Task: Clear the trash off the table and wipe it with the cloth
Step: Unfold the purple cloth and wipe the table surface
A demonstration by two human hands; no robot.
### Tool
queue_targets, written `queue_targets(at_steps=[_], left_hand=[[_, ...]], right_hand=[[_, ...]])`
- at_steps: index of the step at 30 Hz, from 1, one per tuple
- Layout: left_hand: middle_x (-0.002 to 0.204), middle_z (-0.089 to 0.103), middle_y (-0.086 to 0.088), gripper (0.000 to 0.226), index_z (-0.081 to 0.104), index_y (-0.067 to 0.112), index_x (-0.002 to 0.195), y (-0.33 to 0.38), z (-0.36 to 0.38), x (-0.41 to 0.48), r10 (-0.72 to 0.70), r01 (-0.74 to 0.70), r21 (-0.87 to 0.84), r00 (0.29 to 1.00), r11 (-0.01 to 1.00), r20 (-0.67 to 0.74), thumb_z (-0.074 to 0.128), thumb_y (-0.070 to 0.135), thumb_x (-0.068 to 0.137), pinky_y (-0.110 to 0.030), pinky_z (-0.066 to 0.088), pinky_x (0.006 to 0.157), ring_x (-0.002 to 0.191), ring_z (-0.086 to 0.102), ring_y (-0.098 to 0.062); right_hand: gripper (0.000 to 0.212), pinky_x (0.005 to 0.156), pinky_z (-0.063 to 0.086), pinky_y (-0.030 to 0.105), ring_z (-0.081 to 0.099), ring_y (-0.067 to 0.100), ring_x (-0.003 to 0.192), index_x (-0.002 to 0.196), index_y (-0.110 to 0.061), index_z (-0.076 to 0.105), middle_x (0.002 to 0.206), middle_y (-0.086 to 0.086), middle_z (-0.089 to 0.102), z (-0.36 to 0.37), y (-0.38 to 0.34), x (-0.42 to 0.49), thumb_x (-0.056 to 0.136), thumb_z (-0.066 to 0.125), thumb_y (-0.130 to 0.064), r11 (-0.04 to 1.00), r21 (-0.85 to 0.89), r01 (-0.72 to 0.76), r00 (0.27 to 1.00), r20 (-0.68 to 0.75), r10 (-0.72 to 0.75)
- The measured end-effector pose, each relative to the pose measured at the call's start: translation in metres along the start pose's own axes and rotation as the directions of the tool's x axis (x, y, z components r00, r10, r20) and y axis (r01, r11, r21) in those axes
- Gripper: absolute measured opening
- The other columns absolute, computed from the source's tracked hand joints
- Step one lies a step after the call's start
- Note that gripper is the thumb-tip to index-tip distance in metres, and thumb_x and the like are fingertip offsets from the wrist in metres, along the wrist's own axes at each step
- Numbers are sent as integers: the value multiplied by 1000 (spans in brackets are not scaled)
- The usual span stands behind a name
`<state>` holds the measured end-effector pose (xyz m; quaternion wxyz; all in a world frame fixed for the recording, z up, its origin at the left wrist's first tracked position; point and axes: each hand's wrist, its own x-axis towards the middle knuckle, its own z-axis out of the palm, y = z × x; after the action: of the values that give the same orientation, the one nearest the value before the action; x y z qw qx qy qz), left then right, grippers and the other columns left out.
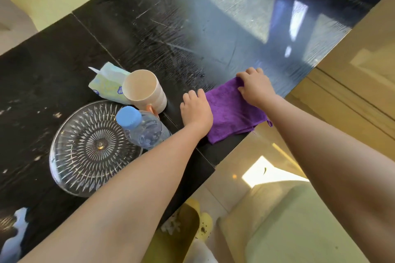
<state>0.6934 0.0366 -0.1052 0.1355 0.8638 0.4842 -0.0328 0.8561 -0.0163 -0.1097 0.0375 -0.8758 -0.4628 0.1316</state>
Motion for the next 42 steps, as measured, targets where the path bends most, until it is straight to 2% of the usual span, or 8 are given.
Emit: queue_targets(at_steps=[5,13,17,22,27,35,40,42], left_hand=[[130,46,-16,29,51,5,120,5,-17,-2,-68,72,-149,997,986,36,50,13,92,-37,39,97,120,43,-31],[113,62,-15,19,55,7,108,16,-71,-24,29,13,-422,995,906,92,49,18,94,-40,45,86,106,57,-35],[107,65,-15,17,58,8,102,24,-109,-41,93,-61,-480,995,875,43,51,19,92,-41,47,83,99,59,-36],[103,68,-16,18,63,8,100,28,-169,-58,169,-171,-520,984,837,-51,53,20,90,-38,46,80,96,60,-36],[97,69,-13,17,64,8,95,15,-223,-82,226,-280,-547,960,789,-165,53,20,89,-33,43,73,92,60,-32],[84,60,2,18,67,12,100,-60,-283,-144,266,-405,-584,912,703,-312,56,23,90,-24,35,67,78,52,-15],[86,64,0,16,69,12,98,-155,-310,-200,260,-453,-633,888,628,-378,63,20,86,-19,38,62,80,54,-14],[91,68,-3,17,70,12,99,-203,-320,-223,250,-455,-642,887,616,-388,66,19,84,-22,43,70,82,56,-12]], right_hand=[[23,86,42,43,45,38,111,105,-2,56,116,20,52,-14,-7,-8,84,47,-4,983,174,-60,997,-45,68],[33,90,43,37,53,35,115,118,-5,55,125,18,58,-80,0,-30,86,48,-4,911,365,-193,981,74,178],[42,92,44,34,53,32,117,121,-11,61,126,16,60,-118,-6,-55,85,42,0,919,343,-194,981,65,183],[27,75,39,30,56,33,98,107,-3,64,110,19,64,-172,-23,-92,87,47,-11,925,324,-199,976,-22,218],[29,75,42,35,54,25,89,103,0,63,101,14,63,-213,-48,-137,87,45,-15,893,414,-178,952,-156,262],[13,60,39,19,50,12,73,93,-12,55,75,-4,52,-248,-136,-218,92,42,-14,869,492,-53,907,-340,248],[22,81,51,41,56,22,85,99,-3,60,90,12,62,-243,-219,-266,90,43,-15,848,527,53,891,-409,198],[24,82,50,41,57,23,88,103,-5,61,95,12,61,-232,-258,-282,89,43,-15,829,549,108,898,-411,156]])
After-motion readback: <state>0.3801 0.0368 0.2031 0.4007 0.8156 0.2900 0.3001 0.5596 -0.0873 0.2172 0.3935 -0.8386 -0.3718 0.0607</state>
